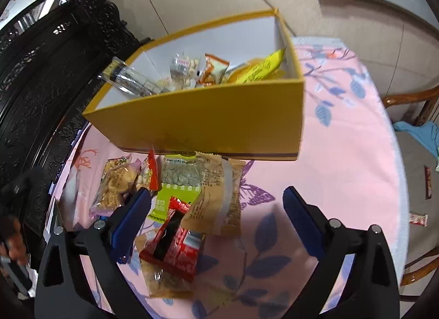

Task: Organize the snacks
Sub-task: 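Move both tools back to the pile and grasp a brown paper-wrapped pastry with the right tool, then grasp the barcoded cookie bag with the left tool while the right tool holds the pastry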

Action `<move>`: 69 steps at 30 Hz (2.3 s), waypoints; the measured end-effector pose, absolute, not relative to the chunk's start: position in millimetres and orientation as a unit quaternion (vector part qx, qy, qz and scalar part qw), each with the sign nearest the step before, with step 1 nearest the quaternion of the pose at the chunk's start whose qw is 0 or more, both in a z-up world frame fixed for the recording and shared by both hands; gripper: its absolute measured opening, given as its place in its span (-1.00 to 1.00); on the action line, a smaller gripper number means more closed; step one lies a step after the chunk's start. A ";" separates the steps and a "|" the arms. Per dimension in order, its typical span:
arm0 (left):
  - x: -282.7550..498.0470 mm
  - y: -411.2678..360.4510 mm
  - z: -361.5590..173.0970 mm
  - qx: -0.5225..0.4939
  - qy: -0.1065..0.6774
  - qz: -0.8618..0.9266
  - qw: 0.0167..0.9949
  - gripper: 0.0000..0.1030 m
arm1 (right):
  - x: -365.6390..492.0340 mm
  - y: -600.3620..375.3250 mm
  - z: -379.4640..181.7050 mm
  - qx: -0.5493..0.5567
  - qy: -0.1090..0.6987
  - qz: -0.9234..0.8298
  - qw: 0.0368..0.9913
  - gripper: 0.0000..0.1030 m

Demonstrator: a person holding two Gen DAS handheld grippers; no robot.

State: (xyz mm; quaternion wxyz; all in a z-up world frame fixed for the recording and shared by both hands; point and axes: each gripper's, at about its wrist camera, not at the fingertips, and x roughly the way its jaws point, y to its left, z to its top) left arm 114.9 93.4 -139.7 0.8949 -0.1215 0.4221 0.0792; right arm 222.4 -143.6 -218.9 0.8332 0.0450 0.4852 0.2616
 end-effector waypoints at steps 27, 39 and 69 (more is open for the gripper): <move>119.5 85.5 -159.6 -0.132 0.460 0.075 0.875 0.95 | 241.4 -130.8 -253.7 0.045 0.547 0.259 0.795 -0.43; 166.8 69.3 -190.3 -0.159 0.506 0.072 0.844 0.95 | 217.5 -160.5 -218.5 0.108 0.527 0.268 0.799 -0.43; 181.1 65.9 -223.9 -0.173 0.529 0.059 0.829 0.26 | 213.6 -166.1 -206.6 0.125 0.521 0.270 0.800 -0.43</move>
